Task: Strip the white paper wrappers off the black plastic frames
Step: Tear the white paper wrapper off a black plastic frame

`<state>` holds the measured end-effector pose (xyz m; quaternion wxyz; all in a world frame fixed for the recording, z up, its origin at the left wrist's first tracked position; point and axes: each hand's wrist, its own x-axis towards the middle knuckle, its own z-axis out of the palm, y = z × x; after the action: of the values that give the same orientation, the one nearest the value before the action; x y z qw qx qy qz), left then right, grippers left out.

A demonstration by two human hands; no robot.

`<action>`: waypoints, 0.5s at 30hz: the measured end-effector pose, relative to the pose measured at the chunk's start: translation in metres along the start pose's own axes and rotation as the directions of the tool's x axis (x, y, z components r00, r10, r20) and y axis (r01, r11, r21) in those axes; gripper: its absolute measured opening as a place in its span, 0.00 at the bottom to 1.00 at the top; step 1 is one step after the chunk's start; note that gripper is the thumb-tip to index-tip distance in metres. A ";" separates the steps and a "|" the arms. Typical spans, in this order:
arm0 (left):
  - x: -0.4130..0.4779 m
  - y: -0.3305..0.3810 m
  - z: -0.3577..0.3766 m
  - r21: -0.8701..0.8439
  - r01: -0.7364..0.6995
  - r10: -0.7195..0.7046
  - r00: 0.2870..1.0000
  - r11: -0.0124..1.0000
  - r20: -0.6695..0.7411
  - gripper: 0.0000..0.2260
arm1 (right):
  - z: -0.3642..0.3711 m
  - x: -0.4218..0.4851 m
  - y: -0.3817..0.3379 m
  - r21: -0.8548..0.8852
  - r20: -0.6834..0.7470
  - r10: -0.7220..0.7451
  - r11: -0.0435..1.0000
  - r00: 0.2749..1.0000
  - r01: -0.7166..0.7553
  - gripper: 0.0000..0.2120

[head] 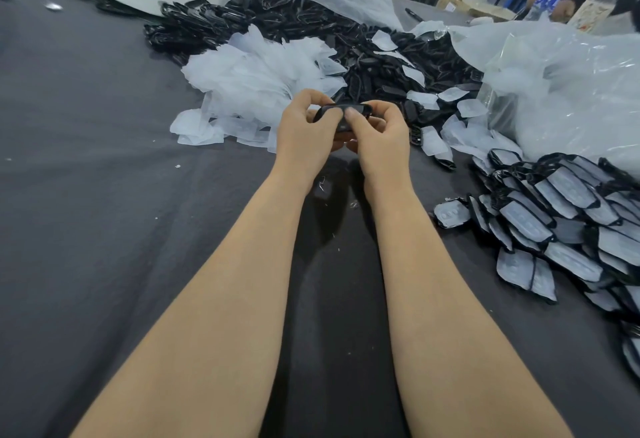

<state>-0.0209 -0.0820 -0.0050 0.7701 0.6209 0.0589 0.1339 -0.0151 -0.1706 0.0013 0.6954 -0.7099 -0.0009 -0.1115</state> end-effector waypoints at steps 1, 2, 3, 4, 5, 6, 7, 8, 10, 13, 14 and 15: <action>0.000 0.000 0.000 0.001 0.000 0.000 1.000 1.000 0.004 0.08 | 0.000 0.000 0.000 0.007 -0.005 0.004 1.000 1.000 -0.004 0.07; 0.000 -0.001 0.000 0.002 0.000 0.000 1.000 1.000 0.004 0.07 | 0.000 0.000 -0.001 0.019 -0.010 0.011 1.000 1.000 -0.011 0.07; 0.000 -0.001 0.000 0.003 0.000 0.000 1.000 1.000 0.002 0.07 | 0.000 0.000 -0.001 0.035 -0.017 0.024 0.999 1.000 -0.023 0.06; 0.000 -0.001 0.000 0.003 0.003 -0.003 1.000 1.000 0.000 0.07 | -0.001 0.000 -0.002 0.053 -0.028 0.042 0.998 0.999 -0.040 0.06; 0.000 -0.001 0.000 0.002 0.007 -0.007 1.000 1.000 -0.001 0.07 | -0.001 0.001 -0.001 0.069 -0.040 0.058 0.996 0.998 -0.055 0.06; 0.000 -0.001 0.001 -0.001 0.009 -0.009 1.000 1.000 0.000 0.07 | -0.002 0.001 -0.001 0.083 -0.051 0.069 0.994 0.996 -0.064 0.07; 0.000 -0.001 0.001 -0.005 0.011 -0.011 1.000 1.000 0.004 0.07 | -0.002 0.002 -0.001 0.089 -0.061 0.075 0.994 0.995 -0.069 0.07; 0.000 0.000 0.001 -0.011 0.011 -0.011 1.000 1.000 0.010 0.07 | -0.002 0.003 -0.001 0.086 -0.069 0.077 0.994 0.995 -0.071 0.08; 0.000 -0.001 0.000 -0.019 0.012 -0.012 1.000 1.000 0.024 0.07 | -0.003 0.004 0.000 0.075 -0.082 0.076 0.995 0.994 -0.070 0.07; 0.000 -0.001 0.000 0.006 0.011 -0.011 1.000 1.000 0.028 0.05 | -0.004 0.005 0.001 0.096 -0.086 0.084 0.993 0.993 -0.076 0.05; 0.000 -0.001 0.000 0.013 0.011 -0.012 1.000 1.000 0.025 0.05 | -0.004 0.005 0.001 0.101 -0.082 0.088 0.992 0.993 -0.079 0.03; 0.000 0.000 -0.001 0.013 0.013 -0.013 1.000 1.000 0.020 0.05 | -0.004 0.005 0.002 0.098 -0.073 0.088 0.992 0.993 -0.081 0.03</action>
<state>-0.0213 -0.0817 -0.0056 0.7674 0.6269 0.0559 0.1223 -0.0102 -0.1758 0.0005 0.7320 -0.6706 0.0506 -0.1092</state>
